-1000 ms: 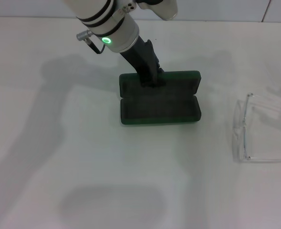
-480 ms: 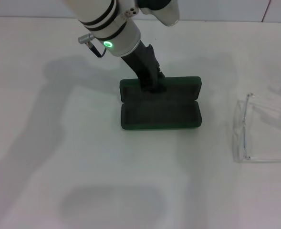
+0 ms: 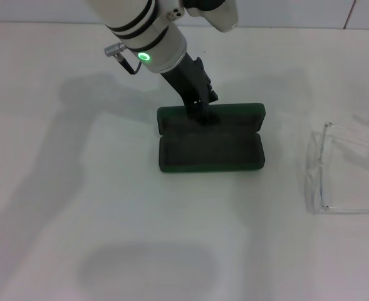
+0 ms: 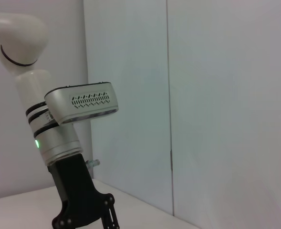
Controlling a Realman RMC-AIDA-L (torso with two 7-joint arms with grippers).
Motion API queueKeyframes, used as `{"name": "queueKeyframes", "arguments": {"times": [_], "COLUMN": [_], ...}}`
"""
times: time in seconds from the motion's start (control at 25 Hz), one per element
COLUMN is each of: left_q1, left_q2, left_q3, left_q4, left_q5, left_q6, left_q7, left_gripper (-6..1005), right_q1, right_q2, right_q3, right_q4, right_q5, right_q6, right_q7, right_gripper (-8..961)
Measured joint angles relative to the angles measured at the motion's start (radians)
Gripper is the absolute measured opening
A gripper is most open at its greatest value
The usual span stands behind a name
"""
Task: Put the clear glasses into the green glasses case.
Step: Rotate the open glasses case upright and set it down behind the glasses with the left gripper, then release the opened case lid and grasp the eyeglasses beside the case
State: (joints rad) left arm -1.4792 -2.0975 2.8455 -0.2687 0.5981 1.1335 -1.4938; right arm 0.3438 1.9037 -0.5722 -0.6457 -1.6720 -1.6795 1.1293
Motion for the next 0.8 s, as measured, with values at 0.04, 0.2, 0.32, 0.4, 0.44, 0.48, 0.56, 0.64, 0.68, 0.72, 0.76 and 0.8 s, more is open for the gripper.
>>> {"name": "queueKeyframes", "arguments": {"times": [0.04,0.2,0.32,0.4,0.44,0.48,0.56,0.64,0.68,0.72,0.76,0.8], "left_q1": [-0.002,-0.014,-0.028,-0.036,-0.04,-0.044,-0.051,-0.058,-0.06,-0.063,-0.066,-0.068], "left_q2": [0.0,0.003,0.005,0.005,0.005,0.005,0.005,0.005,0.005,0.005,0.005,0.007], "left_q3": [0.0,0.0,0.0,0.0,0.0,0.0,0.0,0.0,0.0,0.0,0.0,0.0], "left_q4": [0.0,-0.006,-0.009,-0.012,-0.015,-0.022,-0.035,-0.044,-0.05,-0.057,-0.067,-0.082], "left_q5": [0.001,0.011,0.019,0.022,0.023,0.023,0.022,0.017,0.014,0.006,-0.005,-0.024], "left_q6": [0.007,0.049,0.082,0.095,0.102,0.112,0.133,0.153,0.16,0.17,0.179,0.194], "left_q7": [-0.001,-0.006,-0.017,-0.024,-0.026,-0.028,-0.028,-0.028,-0.029,-0.029,-0.028,-0.025], "left_gripper": [452,450,448,447,446,446,445,443,443,442,442,441], "right_q1": [0.0,0.0,0.0,0.0,0.0,0.0,0.0,-0.001,-0.002,-0.002,-0.002,-0.002], "right_q2": [0.0,0.0,0.0,-0.001,-0.001,-0.001,-0.001,-0.001,-0.001,-0.002,-0.001,-0.001], "right_q3": [0.0,0.0,0.0,0.0,0.0,0.0,0.0,0.0,0.0,0.0,0.0,0.0], "right_q4": [0.0,0.0,0.0,0.0,0.0,0.0,0.0,0.0,0.0,0.0,0.0,0.0], "right_q5": [0.0,0.0,0.0,0.0,-0.001,-0.001,-0.002,-0.002,-0.002,-0.002,-0.002,-0.002], "right_q6": [0.0,0.001,0.001,0.002,0.002,0.002,0.002,0.002,0.001,0.001,0.001,0.001], "right_q7": [0.0,-0.001,-0.003,-0.005,-0.005,-0.006,-0.006,-0.006,-0.006,-0.007,-0.007,-0.007], "right_gripper": [744,744,743,743,743,743,742,742,742,742,742,741]}}
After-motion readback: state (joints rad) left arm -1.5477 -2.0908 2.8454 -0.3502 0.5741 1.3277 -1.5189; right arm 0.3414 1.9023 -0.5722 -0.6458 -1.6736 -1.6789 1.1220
